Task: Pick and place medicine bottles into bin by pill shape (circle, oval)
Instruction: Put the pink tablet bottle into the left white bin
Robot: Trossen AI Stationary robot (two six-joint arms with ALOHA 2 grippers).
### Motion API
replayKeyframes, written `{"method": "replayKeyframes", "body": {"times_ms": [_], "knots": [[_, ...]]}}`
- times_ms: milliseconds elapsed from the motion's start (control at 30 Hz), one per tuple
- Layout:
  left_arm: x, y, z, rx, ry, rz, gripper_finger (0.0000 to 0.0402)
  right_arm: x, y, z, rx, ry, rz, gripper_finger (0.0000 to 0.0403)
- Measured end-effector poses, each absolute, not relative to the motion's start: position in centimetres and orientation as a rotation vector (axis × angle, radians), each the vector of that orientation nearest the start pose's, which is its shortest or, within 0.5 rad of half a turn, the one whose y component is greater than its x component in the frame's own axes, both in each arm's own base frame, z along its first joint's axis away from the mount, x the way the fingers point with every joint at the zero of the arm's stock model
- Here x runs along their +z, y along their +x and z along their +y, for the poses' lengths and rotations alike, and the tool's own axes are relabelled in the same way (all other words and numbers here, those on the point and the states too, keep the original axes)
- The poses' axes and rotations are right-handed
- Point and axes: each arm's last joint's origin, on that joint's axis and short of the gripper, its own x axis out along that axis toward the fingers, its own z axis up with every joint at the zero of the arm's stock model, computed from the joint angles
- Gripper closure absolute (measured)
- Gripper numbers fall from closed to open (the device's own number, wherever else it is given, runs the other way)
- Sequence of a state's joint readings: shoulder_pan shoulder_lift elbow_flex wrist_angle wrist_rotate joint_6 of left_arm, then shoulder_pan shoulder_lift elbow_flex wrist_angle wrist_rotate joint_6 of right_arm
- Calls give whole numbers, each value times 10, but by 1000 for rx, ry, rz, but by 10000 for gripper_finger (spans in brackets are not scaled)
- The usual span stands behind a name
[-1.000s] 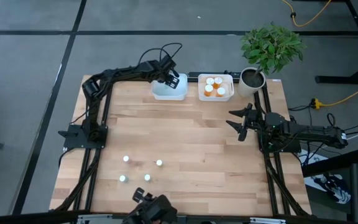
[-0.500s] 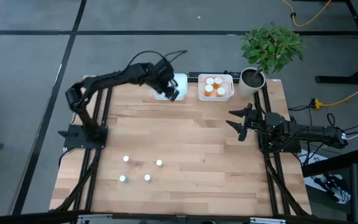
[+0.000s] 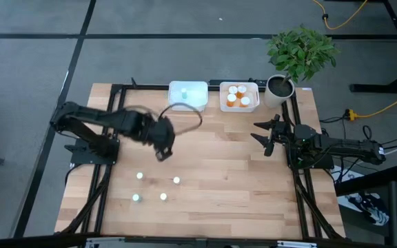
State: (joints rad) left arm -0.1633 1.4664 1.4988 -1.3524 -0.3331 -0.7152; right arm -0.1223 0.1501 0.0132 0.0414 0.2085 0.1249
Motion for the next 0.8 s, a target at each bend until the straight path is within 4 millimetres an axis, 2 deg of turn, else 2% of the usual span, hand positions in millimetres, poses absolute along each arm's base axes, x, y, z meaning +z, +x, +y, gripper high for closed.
{"method": "replayKeyframes", "body": {"times_ms": [167, 300, 600, 800], "knots": [[330, 248, -77, 552, -309, 1137, 239, 160, 104, -19, -336, 119, 75, 148], [313, 237, -98, 608, -405, 1167, 239, 160, 104, -19, -336, 120, 75, 148], [260, 209, -120, 710, -656, 1483, 239, 160, 104, -19, -336, 120, 75, 148], [255, 203, -134, 662, -677, 1492, 239, 160, 104, -19, -336, 120, 75, 148]]}}
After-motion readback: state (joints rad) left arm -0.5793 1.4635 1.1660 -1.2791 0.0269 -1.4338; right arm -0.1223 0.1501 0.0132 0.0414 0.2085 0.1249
